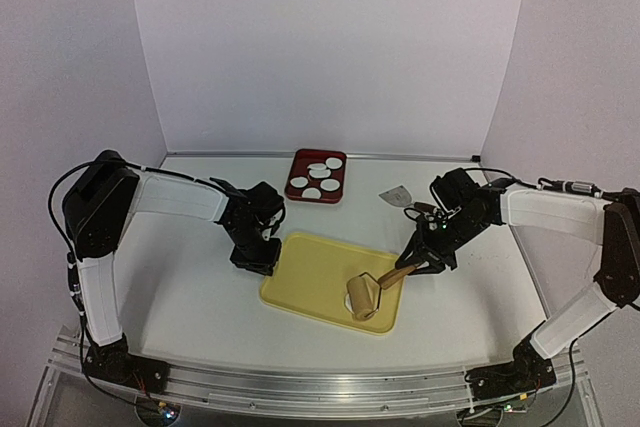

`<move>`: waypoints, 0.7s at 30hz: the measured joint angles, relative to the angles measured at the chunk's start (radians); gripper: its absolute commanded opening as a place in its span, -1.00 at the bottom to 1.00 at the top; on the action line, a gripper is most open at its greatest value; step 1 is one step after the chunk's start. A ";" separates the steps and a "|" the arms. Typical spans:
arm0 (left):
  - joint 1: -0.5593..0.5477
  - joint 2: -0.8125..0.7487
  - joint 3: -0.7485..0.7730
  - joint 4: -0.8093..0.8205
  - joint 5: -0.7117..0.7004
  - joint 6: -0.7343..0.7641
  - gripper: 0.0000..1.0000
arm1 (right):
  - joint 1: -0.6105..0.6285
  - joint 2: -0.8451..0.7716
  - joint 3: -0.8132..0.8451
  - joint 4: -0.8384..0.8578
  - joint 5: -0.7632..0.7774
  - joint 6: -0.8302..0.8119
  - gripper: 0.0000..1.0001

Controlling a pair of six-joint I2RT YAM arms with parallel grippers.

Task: Roll out the dumpling wrappers from the dough

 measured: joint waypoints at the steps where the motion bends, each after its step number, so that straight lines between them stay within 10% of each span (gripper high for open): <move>1: 0.000 0.000 0.000 0.000 0.000 0.000 -1.00 | -0.001 0.000 0.000 0.000 0.000 0.000 -1.00; 21: 0.006 -0.010 -0.019 0.023 0.009 0.000 -1.00 | -0.027 0.000 -0.010 -0.002 -0.020 -0.015 -1.00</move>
